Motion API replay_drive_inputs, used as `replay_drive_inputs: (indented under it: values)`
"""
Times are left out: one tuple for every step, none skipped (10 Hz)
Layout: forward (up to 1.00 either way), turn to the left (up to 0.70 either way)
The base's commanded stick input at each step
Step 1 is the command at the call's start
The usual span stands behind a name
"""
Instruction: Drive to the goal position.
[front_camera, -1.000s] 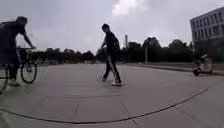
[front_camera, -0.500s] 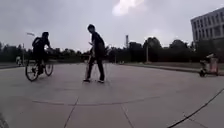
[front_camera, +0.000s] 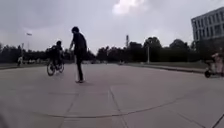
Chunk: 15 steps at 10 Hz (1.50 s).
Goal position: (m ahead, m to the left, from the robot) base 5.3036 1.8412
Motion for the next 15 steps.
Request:
replay_drive_inputs:
  values:
    - [0.7,0.0]
    - [0.7,0.0]
    - [0.7,0.0]
    - [0.7,0.0]
    - [0.7,0.0]
    - [0.7,0.0]
    - [0.7,0.0]
    - [0.7,0.0]
    - [0.7,0.0]
    - [0.7,0.0]
    - [0.7,0.0]
    - [0.7,0.0]
    - [0.7,0.0]
    - [0.7,0.0]
    - [0.7,0.0]
